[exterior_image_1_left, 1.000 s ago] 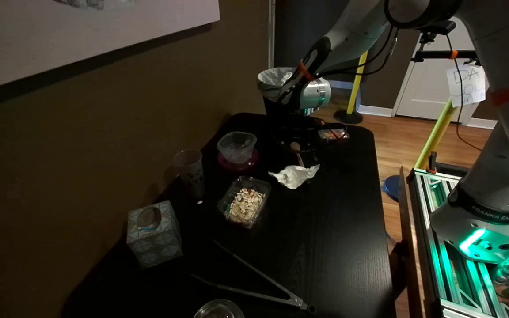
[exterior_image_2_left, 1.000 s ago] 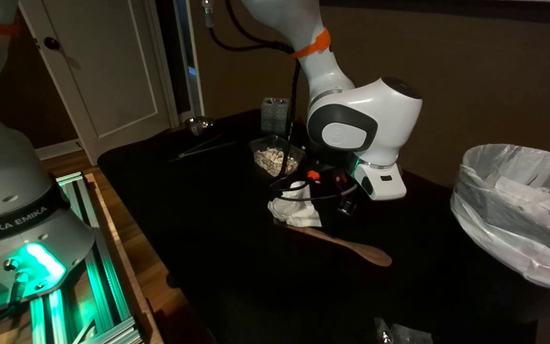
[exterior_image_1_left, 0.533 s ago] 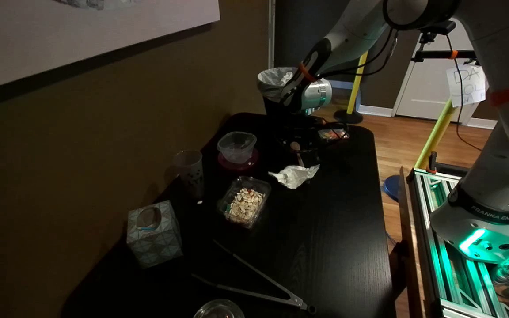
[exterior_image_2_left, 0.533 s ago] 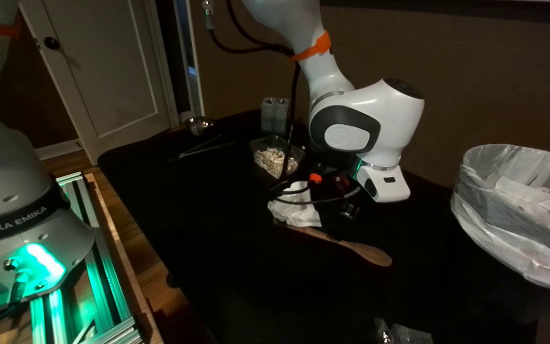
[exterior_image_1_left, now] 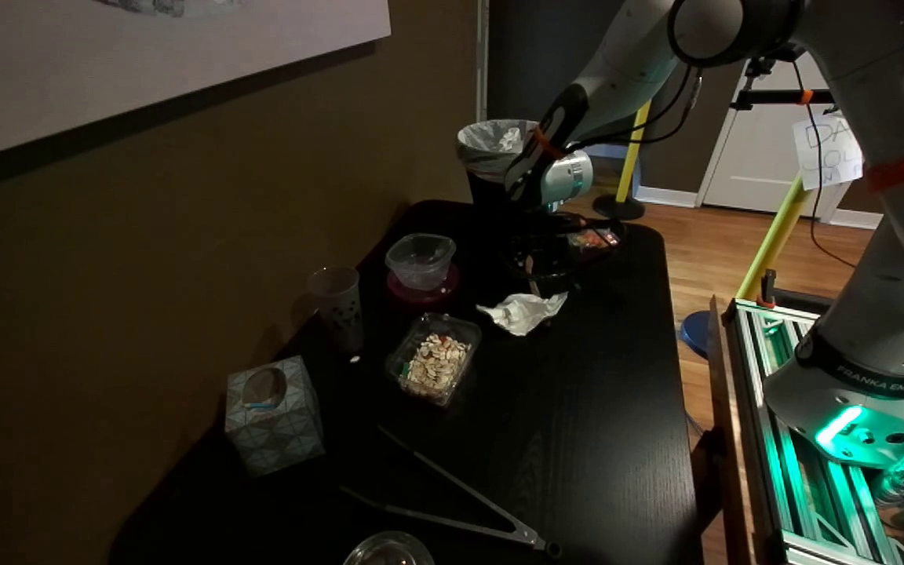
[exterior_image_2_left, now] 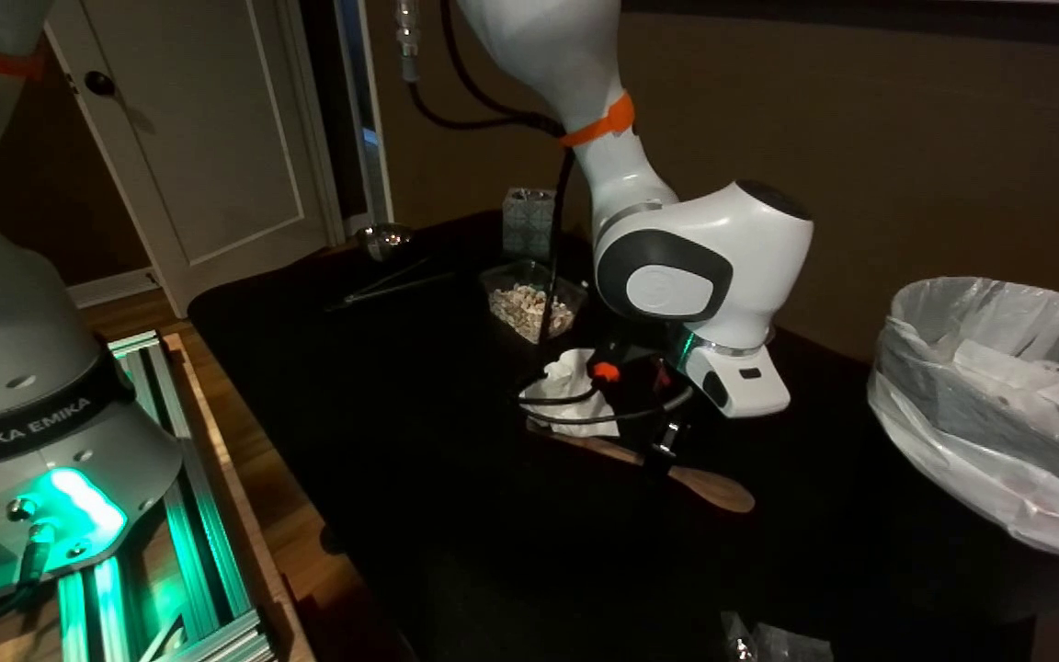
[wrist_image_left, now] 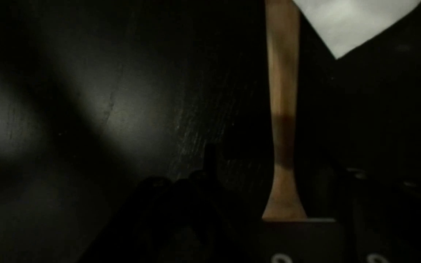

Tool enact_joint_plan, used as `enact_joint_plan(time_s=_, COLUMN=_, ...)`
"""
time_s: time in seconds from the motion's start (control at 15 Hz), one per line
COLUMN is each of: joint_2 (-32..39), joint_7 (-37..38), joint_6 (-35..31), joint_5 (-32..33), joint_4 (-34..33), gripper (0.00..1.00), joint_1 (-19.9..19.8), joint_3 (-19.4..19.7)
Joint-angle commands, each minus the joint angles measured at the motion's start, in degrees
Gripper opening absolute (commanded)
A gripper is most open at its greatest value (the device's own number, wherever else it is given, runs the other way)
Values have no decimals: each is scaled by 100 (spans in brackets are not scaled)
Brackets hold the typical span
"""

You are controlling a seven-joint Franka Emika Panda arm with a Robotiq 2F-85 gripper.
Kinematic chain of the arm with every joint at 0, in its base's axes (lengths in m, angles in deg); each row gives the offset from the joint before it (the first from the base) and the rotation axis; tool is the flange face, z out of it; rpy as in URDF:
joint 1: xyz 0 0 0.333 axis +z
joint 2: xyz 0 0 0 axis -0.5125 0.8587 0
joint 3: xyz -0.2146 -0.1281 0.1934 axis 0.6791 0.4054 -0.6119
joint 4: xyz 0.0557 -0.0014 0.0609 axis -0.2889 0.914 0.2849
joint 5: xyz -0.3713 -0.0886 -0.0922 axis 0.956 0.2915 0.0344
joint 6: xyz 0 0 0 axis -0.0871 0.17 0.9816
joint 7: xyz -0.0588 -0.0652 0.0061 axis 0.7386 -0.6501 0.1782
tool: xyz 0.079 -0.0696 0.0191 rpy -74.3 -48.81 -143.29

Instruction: Put the wooden spoon inside the container

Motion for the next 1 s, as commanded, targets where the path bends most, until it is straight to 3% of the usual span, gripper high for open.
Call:
enact_joint_plan(time_s=0.0, joint_2=139, joint_7=-285, joint_6=72, joint_5=-52, joint_4=-80, gripper=53, joint_1=-87, joint_3=-140)
enact_joint_plan(time_s=0.07, joint_2=164, joint_7=-304, joint_6=73, joint_5=-43, joint_4=-92, gripper=37, joint_1=-78, joint_3=-144)
enact_joint_plan(time_s=0.4, joint_2=208, joint_7=-392, joint_6=65, joint_5=-50, joint_4=-122, gripper=0, joint_1=-79, joint_3=-184)
enact_joint_plan(time_s=0.67, joint_2=67, joint_7=-464, joint_6=148, joint_5=-172, joint_4=-156, gripper=4, joint_1=-194, joint_3=-236)
enact_joint_plan(time_s=0.93, joint_2=-135, joint_7=-552, joint_6=967, joint_5=137, joint_4=-486, gripper=4, joint_1=-273, joint_3=14)
